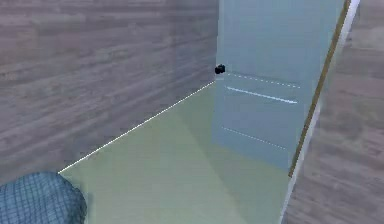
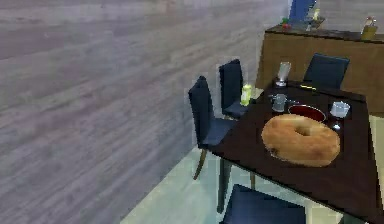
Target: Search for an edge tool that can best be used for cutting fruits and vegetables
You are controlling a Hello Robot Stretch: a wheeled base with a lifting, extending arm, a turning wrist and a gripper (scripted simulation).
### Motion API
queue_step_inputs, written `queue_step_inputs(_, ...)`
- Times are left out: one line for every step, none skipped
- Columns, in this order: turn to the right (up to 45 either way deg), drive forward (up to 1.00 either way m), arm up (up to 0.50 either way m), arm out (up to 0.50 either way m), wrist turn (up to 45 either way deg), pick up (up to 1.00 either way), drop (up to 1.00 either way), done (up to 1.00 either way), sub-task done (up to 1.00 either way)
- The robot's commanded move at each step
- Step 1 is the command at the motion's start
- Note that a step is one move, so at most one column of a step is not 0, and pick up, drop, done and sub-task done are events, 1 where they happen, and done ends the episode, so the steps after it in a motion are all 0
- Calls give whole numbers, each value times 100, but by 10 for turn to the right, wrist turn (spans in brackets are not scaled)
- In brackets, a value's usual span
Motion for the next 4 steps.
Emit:
queue_step_inputs(-450, 0, 0, 0, 0, 0, 0, 0, 0)
queue_step_inputs(-360, 0, 0, 0, 0, 0, 0, 0, 0)
queue_step_inputs(0, 15, 0, 0, 0, 0, 0, 0, 0)
queue_step_inputs(-450, 0, 0, 0, 0, 0, 0, 0, 0)
